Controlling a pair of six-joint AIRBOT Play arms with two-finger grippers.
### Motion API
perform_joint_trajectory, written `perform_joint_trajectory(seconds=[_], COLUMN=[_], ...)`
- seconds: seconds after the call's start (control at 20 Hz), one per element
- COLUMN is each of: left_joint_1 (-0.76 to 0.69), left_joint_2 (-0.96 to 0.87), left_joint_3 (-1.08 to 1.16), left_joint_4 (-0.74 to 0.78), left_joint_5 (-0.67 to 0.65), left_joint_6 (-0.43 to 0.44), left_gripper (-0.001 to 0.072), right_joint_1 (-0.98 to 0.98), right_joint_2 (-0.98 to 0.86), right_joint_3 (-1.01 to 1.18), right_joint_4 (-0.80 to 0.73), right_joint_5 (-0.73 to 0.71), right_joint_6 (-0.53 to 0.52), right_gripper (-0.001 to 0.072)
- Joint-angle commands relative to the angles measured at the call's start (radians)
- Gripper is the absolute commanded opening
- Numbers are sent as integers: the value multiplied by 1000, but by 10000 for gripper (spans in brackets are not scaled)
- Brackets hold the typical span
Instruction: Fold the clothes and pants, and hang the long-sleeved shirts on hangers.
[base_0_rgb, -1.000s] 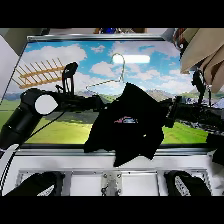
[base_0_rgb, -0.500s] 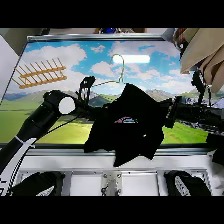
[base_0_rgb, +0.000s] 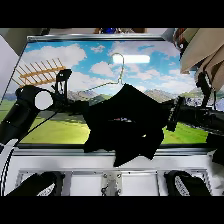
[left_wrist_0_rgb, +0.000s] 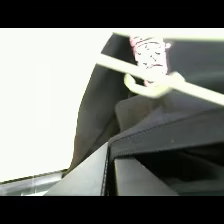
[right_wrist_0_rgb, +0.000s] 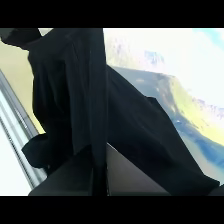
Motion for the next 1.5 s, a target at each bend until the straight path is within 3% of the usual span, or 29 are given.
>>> perform_joint_trajectory(seconds=[0.0,0.25,0.45,0.8,1.45], left_joint_1=[16,-5,70,123,210], left_joint_2=[-30,-60,-58,-58,-56], left_joint_3=[-1,0,0,0,2], left_joint_4=[5,6,2,3,3], left_joint_5=[21,79,79,89,79], left_joint_6=[11,11,12,40,97], left_gripper=[17,17,17,17,17], right_joint_1=[0,-1,-1,0,0], right_joint_2=[26,24,24,26,41], right_joint_3=[1,1,1,1,1], right_joint_4=[2,48,126,125,-56], right_joint_5=[-2,6,6,64,168], right_joint_6=[67,67,67,79,138], right_gripper=[16,13,12,12,12])
